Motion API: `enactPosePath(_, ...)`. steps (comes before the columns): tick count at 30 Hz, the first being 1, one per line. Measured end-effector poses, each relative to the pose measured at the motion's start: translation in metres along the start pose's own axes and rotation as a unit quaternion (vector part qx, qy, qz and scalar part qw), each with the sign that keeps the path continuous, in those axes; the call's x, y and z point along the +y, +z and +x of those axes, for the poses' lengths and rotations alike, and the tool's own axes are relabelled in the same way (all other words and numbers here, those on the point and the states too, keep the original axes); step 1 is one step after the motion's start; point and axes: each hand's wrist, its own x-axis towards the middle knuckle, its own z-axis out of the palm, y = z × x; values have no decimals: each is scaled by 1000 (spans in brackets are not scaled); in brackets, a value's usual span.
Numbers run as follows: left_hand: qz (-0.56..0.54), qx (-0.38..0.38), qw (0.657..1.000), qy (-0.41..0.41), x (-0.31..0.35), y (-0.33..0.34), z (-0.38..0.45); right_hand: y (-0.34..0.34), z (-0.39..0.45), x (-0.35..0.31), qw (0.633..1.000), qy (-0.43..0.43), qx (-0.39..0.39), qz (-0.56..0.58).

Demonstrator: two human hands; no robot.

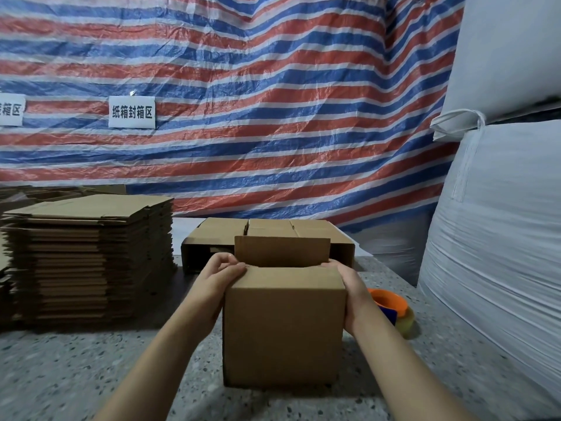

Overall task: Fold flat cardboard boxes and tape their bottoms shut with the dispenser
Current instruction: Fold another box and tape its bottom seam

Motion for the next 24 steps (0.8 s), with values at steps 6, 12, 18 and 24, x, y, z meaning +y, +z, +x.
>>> enactPosePath(6, -39, 57, 998, 1, -4, 7, 3, -2, -1, 4, 997, 25, -11, 76)
enactPosePath(12, -42, 30, 999, 6, -3, 6, 5, -9, -10, 3, 996, -28, -78, 22)
enactPosePath(18, -23, -26, 998, 43, -4, 3, 6, -11, -11, -4, 991, -76, -111, 27)
enactPosePath(24, -33, -13, 997, 66, -1, 1, 0, -12, -12, -6, 987, -97, -112, 56)
